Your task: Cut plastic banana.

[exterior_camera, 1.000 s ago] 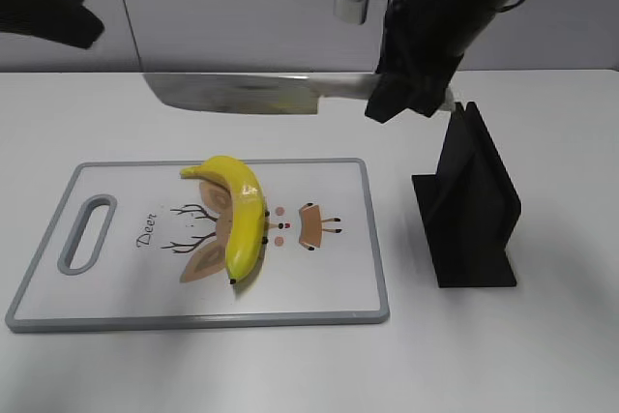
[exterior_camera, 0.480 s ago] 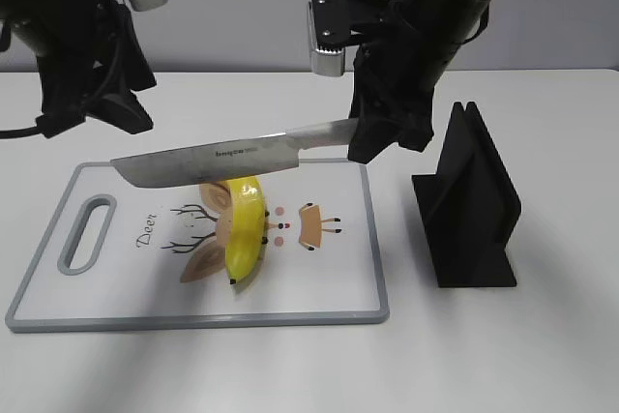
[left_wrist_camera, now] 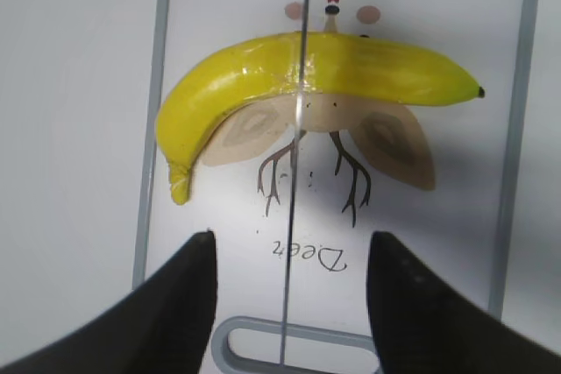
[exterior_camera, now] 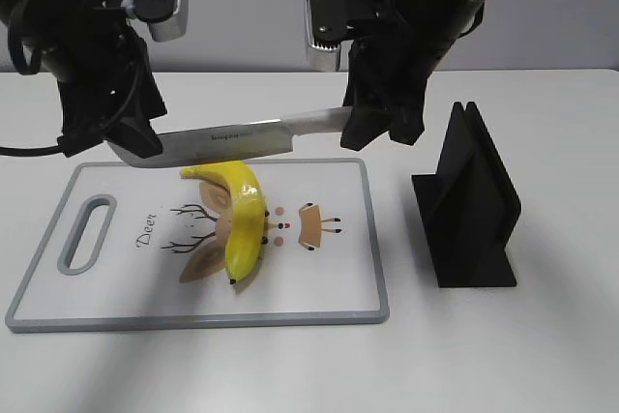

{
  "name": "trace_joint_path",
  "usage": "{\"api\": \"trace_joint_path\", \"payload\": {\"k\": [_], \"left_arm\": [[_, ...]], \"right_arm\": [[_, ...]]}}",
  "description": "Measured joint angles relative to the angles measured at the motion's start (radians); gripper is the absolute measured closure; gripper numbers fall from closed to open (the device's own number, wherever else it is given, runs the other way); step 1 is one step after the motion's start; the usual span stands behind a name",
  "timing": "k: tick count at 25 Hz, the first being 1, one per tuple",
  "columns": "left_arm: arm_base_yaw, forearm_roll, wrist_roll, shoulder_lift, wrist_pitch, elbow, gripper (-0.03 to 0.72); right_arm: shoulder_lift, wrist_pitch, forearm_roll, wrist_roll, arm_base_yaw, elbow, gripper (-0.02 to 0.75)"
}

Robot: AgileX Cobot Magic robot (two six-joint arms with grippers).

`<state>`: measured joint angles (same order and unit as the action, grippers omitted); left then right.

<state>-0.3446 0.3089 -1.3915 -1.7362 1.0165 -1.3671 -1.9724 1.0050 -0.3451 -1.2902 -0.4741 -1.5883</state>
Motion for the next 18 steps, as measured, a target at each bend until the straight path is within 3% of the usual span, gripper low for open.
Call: {"api": "trace_joint_path", "payload": {"k": [10, 12, 16, 18], "left_arm": [[0.001, 0.012, 0.0, -0.066, -0.014, 0.0, 0.198], [0.003, 0.012, 0.0, -0.066, -0.031, 0.0, 0.269], [0.013, 0.011, 0.0, -0.067, -0.028, 0.0, 0.559], [0.013, 0.009, 0.0, -0.067, -0.026, 0.001, 0.65]], "right_arm": [[0.0, 0.01, -0.001, 0.0, 0.0, 0.0, 0.577], [0.0, 0.01, -0.001, 0.0, 0.0, 0.0, 0.577], [0.0, 0.008, -0.002, 0.001, 0.0, 0.0, 0.577], [0.0, 0.006, -0.003, 0.003, 0.0, 0.0, 0.577]]}}
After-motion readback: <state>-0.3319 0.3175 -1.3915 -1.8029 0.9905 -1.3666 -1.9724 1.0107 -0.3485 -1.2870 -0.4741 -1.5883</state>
